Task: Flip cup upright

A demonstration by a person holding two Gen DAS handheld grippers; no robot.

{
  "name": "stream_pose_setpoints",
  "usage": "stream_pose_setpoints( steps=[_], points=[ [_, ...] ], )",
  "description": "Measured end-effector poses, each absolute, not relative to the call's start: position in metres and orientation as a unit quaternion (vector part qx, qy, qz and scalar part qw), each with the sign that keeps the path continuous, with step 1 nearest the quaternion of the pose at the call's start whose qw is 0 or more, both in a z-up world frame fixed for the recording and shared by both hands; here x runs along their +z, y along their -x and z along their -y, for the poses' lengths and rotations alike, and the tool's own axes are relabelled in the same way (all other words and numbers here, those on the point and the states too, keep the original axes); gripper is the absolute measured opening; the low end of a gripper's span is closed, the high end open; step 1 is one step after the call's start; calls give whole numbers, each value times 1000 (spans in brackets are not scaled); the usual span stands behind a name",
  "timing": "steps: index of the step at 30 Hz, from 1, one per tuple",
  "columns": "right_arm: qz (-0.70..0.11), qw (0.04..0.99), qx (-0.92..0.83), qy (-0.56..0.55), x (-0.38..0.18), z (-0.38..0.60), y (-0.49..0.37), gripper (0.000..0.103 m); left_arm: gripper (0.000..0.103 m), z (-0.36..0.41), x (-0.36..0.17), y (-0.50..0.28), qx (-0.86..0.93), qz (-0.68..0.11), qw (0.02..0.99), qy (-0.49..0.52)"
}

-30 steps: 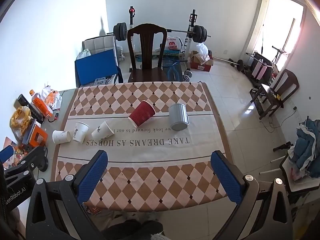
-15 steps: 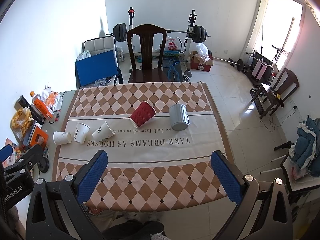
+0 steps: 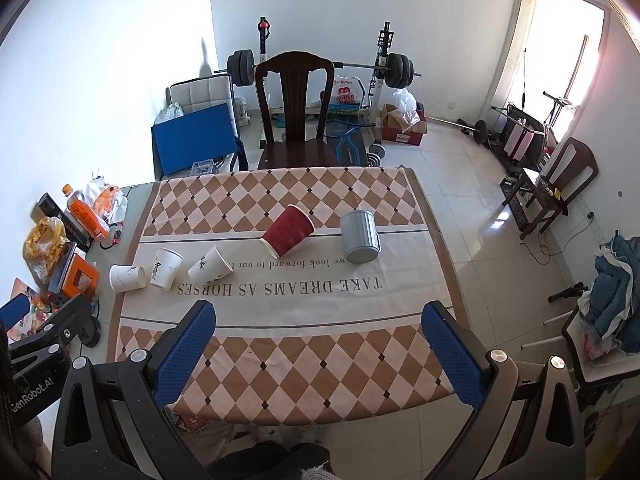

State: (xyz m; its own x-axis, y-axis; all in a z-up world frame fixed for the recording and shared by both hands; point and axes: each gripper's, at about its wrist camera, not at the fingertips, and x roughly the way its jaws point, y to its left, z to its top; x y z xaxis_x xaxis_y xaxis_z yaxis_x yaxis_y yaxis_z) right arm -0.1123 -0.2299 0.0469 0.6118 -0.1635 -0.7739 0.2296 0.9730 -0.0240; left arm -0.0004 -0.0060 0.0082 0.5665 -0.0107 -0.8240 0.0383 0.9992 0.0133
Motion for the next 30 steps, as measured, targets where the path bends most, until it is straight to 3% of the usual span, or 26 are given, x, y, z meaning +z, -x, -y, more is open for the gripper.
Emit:
stream_pose_setpoints(
  steps=[30],
  points=[
    [-425, 898, -108, -41, 44, 234, 108, 103, 103, 2, 8, 0, -13, -468, 884, -13]
  ],
)
